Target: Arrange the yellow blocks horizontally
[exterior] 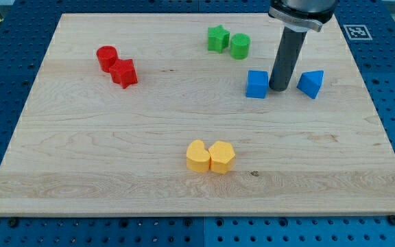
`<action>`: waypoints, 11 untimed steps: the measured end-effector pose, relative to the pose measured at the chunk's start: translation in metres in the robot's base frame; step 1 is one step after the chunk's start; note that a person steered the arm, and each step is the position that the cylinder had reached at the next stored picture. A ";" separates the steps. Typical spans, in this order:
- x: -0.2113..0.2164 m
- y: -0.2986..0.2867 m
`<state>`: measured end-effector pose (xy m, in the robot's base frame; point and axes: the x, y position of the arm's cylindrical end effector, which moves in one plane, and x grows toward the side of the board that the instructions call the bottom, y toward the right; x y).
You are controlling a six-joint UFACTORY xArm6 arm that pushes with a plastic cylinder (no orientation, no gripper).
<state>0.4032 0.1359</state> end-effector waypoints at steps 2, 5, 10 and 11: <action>0.000 -0.041; 0.034 -0.041; 0.136 -0.233; 0.200 -0.211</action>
<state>0.6031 -0.0752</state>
